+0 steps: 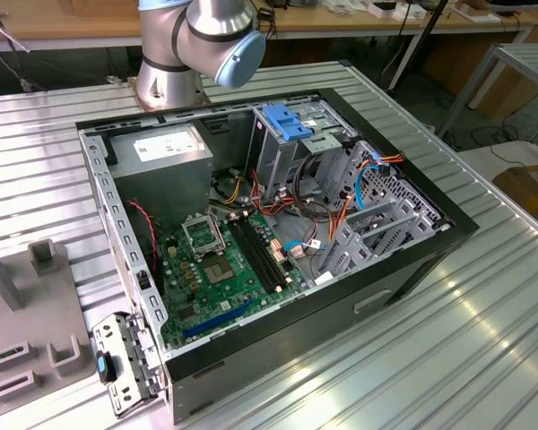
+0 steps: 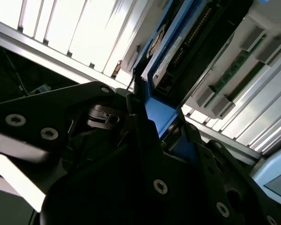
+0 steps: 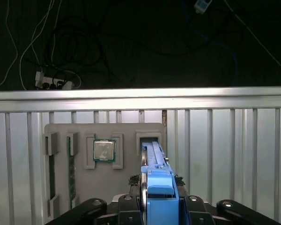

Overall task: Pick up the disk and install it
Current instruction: 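Pick up the disk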

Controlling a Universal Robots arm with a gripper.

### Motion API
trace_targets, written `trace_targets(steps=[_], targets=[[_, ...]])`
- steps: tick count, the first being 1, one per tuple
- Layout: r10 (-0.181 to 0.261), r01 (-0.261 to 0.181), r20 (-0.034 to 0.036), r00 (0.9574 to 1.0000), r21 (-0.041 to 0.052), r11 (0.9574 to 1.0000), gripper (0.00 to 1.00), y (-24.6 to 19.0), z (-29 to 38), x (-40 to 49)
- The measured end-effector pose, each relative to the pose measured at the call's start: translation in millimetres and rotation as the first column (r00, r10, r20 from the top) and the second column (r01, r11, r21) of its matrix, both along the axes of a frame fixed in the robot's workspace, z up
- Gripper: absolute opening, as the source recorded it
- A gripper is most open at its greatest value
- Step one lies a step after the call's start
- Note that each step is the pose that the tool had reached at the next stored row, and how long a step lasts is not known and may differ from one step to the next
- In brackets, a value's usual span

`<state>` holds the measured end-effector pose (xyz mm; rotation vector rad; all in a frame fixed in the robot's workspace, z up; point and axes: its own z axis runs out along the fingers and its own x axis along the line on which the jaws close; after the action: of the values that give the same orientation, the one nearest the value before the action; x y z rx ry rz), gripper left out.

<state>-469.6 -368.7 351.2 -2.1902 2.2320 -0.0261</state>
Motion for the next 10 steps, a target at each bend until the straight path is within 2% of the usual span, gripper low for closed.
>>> trace_targets(steps=[2,3,7,10], targets=[[0.000,0.000,0.0006,1.0000,-0.0004,1.0000,0.37,0.1,11.1,0.0],[0.000,0.000,0.0008,1.0000,-0.0012,1.0000,0.37,0.1,20.0,0.0],[0.000,0.000,0.0018,1.0000,-0.0029,1.0000,0.37,0.1,40.2,0.0],[0.000,0.000,0.0019,1.0000,-0.0032,1.0000,0.37,0.1,40.9,0.0]])
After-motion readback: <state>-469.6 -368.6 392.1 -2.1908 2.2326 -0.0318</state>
